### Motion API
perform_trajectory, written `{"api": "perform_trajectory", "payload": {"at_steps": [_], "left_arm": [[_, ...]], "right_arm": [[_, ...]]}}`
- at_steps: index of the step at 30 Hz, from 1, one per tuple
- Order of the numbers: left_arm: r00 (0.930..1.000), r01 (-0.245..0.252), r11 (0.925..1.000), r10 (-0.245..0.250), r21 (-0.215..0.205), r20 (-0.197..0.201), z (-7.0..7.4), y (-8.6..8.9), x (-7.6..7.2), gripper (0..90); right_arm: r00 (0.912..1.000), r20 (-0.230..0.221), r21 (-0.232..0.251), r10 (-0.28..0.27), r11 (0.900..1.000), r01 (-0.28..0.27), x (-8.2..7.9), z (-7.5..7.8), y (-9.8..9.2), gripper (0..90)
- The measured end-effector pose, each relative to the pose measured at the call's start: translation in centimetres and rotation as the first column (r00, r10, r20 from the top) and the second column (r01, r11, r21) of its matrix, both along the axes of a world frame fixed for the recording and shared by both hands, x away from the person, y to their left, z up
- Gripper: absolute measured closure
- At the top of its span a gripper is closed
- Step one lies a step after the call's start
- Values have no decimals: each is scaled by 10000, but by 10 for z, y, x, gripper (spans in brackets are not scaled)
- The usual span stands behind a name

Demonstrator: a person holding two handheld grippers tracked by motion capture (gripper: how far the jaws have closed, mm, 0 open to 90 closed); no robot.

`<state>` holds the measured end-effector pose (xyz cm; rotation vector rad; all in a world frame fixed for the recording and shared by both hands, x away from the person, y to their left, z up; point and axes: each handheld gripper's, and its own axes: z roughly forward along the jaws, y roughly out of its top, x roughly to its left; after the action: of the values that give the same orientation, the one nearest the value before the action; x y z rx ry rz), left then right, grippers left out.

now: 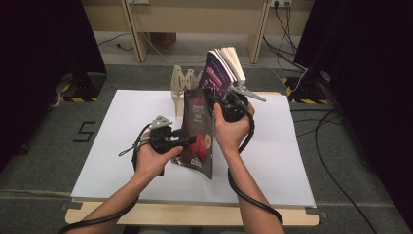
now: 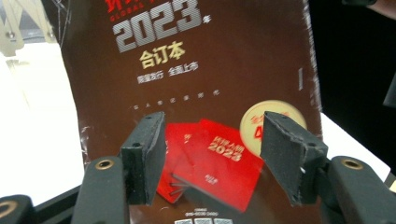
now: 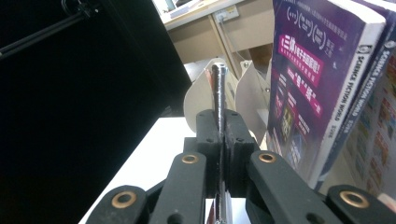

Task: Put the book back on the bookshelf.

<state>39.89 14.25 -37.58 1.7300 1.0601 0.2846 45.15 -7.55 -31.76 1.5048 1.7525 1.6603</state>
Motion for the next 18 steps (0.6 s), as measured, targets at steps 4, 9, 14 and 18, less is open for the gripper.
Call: {"api": "perform_trajectory", "payload": {"at_steps": [4,9,14,18], "left_arm": [[10000,-6,10000,6,5,59,6,-5,5,392],[9998,116,9998,-114,-161,149,15,-14,8,373],[9993,306,9993,-301,-222,201,20,-24,10,362],[9992,320,9994,-317,-119,241,22,-29,12,358]], "right_arm": [[10000,39,5,-83,10000,83,0,1,5,875],[9999,78,-105,-107,9999,108,0,-1,11,873],[10000,0,-246,-66,9997,66,0,-2,16,872],[10000,9,-292,-95,9995,96,0,-4,17,871]]}}
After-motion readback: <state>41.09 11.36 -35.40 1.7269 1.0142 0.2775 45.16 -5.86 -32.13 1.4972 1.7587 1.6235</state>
